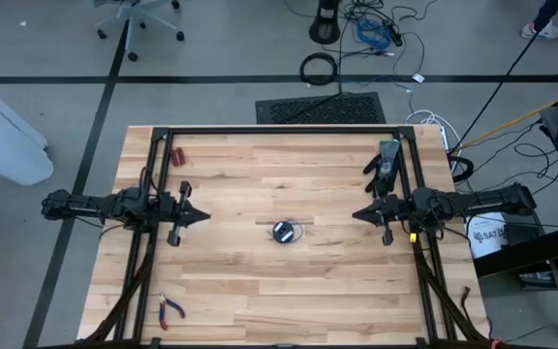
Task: Coil cords
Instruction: Return to Home Position
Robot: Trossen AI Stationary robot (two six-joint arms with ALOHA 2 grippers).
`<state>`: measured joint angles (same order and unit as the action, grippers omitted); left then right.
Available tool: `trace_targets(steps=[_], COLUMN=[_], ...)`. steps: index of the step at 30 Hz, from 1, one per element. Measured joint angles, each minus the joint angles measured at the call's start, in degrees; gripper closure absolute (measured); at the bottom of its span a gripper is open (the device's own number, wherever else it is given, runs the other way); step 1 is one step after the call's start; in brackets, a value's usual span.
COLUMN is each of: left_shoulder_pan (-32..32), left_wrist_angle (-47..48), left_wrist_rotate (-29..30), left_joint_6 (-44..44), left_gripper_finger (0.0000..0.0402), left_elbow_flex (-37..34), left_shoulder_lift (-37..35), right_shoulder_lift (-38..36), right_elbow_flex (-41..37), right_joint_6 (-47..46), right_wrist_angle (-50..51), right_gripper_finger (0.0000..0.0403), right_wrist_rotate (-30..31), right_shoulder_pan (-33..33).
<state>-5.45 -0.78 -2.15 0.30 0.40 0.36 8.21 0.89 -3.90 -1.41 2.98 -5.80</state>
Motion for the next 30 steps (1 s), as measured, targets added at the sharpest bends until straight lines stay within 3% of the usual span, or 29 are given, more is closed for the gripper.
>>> trace_targets(steps=[11,30], left_shoulder_pan=[0.0,0.0], left_wrist_angle=[-0.1,0.0], left_wrist_rotate=[0.8,0.9], left_joint_6=[0.2,0.1], left_gripper_finger=[0.04,0.04], left_elbow_flex=[0.0,0.0], left_shoulder_lift=[0.0,0.0], right_shoulder_lift=[-1.9,-7.9], right_elbow_flex=[0.0,0.0], right_joint_6=[0.1,1.6], right_wrist_angle=[-0.6,-0.5], right_gripper_finger=[0.0403,0.0403], right_wrist_rotate=[3.1,3.1], right_shoulder_pan=[0.0,0.0])
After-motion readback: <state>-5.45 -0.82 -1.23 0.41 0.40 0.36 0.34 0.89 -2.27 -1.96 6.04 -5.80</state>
